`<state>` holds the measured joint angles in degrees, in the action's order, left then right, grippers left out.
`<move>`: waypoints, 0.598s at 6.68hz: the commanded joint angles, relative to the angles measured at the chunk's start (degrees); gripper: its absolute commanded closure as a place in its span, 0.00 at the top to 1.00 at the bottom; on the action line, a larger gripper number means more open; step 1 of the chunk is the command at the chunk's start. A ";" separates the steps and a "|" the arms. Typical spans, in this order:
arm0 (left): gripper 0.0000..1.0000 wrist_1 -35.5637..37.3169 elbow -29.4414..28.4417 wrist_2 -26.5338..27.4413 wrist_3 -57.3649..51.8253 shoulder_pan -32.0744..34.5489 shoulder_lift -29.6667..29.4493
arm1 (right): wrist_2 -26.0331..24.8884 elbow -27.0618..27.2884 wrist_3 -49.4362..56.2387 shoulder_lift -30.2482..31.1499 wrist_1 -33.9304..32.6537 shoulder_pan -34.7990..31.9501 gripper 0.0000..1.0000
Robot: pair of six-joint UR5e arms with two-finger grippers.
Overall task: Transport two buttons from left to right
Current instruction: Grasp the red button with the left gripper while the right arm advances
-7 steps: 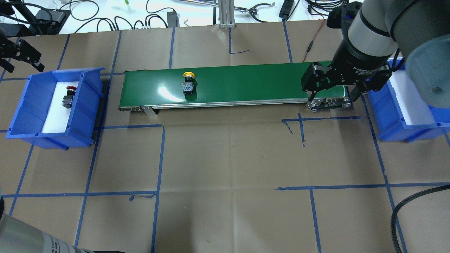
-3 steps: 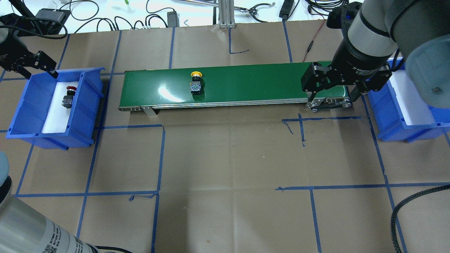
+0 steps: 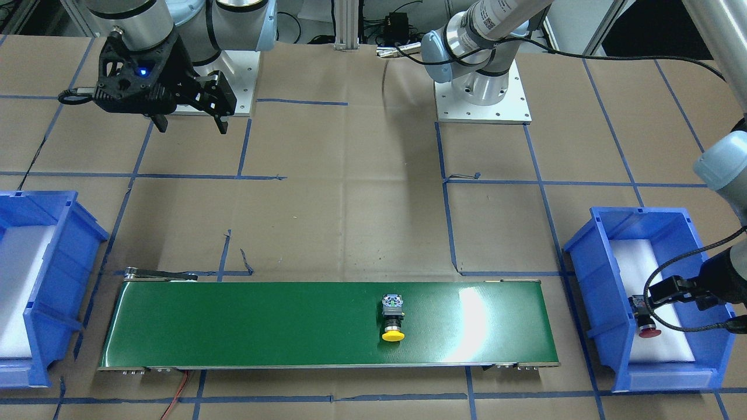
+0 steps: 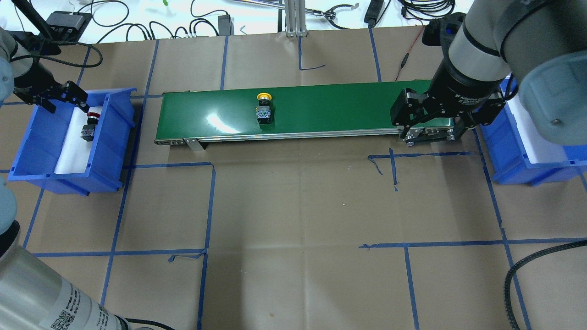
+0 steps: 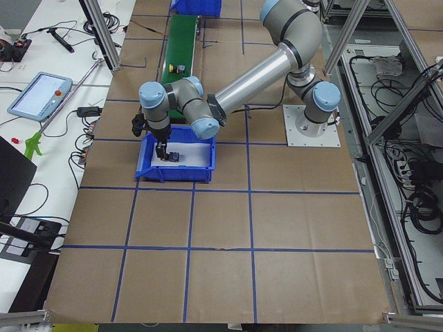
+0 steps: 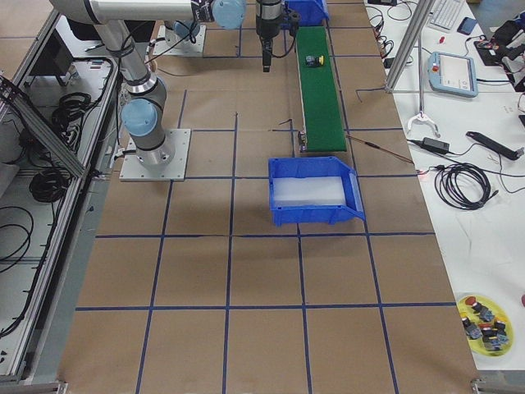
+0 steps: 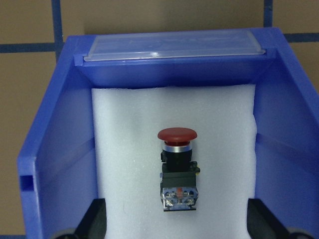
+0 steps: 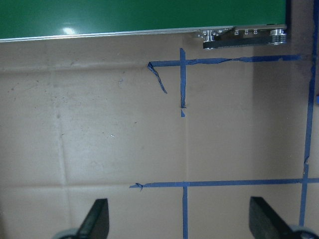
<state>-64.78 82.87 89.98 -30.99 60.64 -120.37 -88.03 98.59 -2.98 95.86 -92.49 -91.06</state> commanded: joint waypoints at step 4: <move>0.99 4.57 3.09 0.02 0.41 0.00 -3.37 | 0.57 8.63 0.43 -1.63 -20.95 0.00 1.00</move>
<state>-61.19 85.89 89.85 -30.56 60.67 -123.00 -87.49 106.19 -2.59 95.22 -109.86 -91.06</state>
